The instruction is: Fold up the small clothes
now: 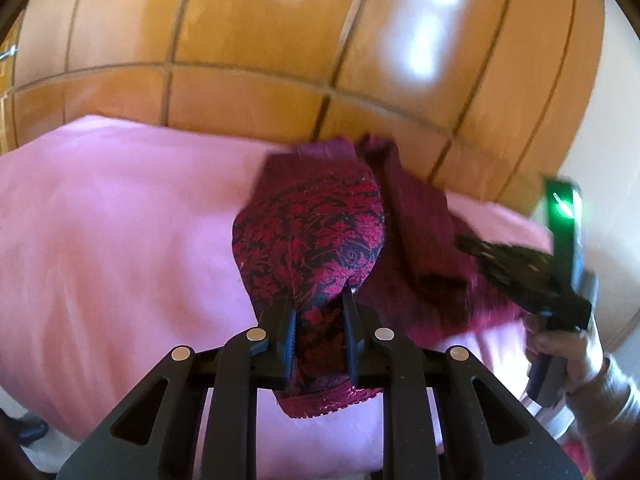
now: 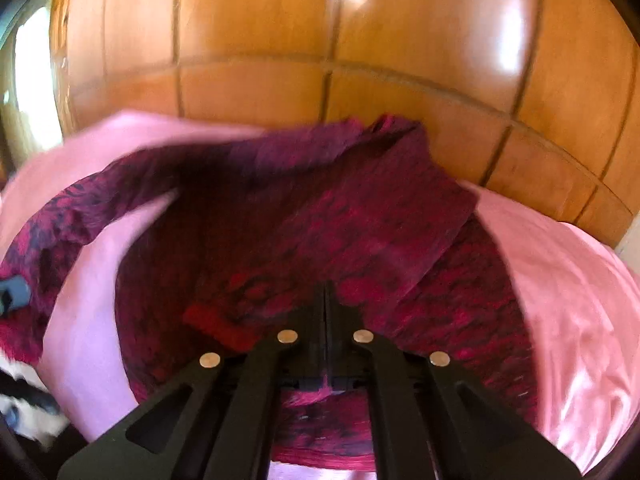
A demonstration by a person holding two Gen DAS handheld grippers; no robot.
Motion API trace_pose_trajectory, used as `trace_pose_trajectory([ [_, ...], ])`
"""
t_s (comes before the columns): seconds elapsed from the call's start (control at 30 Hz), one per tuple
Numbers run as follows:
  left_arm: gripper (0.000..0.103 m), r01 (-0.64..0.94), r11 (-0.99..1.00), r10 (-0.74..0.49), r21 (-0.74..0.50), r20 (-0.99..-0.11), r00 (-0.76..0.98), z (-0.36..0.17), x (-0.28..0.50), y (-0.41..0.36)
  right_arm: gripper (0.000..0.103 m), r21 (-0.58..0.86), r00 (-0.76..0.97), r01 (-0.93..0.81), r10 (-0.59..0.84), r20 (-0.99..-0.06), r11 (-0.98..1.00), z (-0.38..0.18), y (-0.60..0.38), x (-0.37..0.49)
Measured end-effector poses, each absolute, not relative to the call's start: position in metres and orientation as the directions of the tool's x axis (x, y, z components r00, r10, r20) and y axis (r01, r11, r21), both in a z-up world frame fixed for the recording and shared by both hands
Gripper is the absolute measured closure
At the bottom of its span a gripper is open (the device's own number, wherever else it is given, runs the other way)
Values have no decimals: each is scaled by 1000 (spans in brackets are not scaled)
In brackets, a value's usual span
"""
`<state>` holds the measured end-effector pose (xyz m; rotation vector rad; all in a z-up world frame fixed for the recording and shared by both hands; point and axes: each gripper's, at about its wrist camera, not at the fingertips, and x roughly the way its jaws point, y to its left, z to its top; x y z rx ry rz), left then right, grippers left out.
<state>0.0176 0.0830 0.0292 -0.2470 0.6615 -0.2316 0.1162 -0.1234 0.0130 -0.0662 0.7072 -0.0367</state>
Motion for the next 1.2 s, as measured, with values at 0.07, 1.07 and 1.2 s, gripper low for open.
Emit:
trace_pose_trajectory([
  [0.07,86,111,945,-272,-307,-551,789,44,31,102,103,-12,787,54,-50,-615,998,34,-152,110],
  [1.07,45,-359,922,163,-145,-695,700,28,222,243,49,554,606,110,386,-696,825,-13,-277,159],
  [1.2,45,-207,949,-23,-237,-707,707,9,193,210,69,604,502,43,506,-702,795,-38,-224,174],
])
